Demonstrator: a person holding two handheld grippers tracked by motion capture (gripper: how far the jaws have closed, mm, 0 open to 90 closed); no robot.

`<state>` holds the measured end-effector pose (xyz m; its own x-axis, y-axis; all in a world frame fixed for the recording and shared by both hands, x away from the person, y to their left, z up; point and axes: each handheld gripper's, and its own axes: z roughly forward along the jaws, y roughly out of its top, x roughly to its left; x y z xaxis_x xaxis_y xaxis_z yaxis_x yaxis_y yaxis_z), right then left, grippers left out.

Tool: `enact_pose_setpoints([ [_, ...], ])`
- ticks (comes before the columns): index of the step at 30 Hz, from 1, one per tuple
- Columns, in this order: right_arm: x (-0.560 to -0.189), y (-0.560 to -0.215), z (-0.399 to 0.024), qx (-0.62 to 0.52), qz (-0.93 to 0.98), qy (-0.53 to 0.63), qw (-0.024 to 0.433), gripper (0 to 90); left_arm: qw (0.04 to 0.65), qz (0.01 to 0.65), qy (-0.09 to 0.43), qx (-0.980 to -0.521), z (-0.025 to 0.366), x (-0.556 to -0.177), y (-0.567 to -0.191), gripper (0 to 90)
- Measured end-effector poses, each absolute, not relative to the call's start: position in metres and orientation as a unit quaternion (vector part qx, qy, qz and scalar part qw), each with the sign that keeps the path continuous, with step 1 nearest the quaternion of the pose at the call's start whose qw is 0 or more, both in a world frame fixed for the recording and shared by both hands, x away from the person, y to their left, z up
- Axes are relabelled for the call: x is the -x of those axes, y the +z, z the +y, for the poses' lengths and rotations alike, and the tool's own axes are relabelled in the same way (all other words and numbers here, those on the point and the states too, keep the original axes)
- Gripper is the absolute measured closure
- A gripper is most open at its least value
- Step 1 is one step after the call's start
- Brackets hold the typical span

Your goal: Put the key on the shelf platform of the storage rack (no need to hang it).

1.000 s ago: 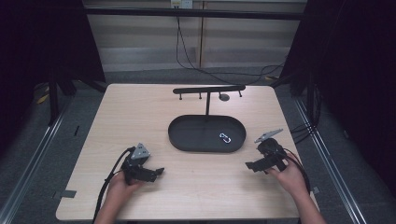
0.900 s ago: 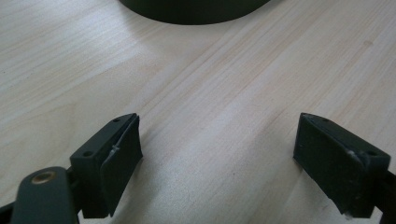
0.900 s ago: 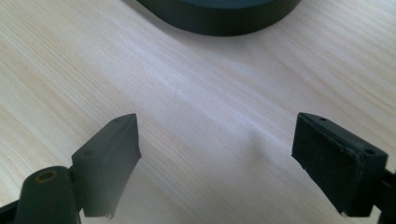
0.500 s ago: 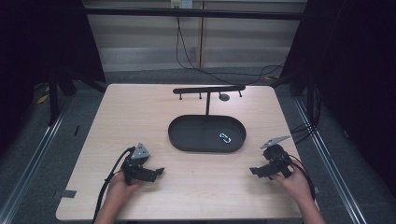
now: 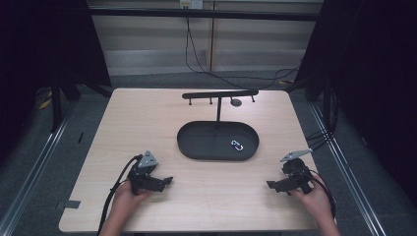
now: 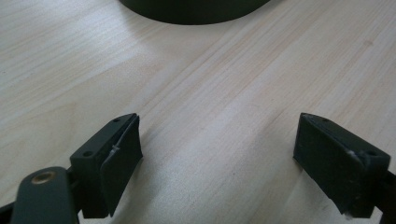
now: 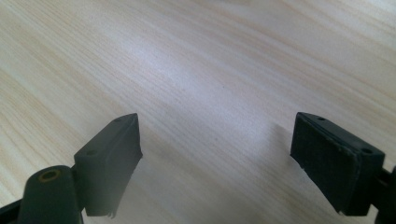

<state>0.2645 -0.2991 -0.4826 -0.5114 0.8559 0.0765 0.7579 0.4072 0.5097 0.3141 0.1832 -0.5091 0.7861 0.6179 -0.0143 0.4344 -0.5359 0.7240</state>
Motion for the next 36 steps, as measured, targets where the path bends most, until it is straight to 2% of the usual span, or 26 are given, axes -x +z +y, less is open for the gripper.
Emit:
enact_pose_setpoints([
  [18, -0.251, -0.492, -0.311, -0.48, 0.827, 0.27, 0.111, 15.7, 0.374, 0.303, 0.123, -0.868, 0.183, -0.314, -0.509, 14.6],
  [36, -0.234, -0.504, -0.317, -0.461, 0.813, 0.316, 0.163, 15.1, 0.374, 0.304, 0.122, -0.868, 0.183, -0.314, -0.509, 14.6],
])
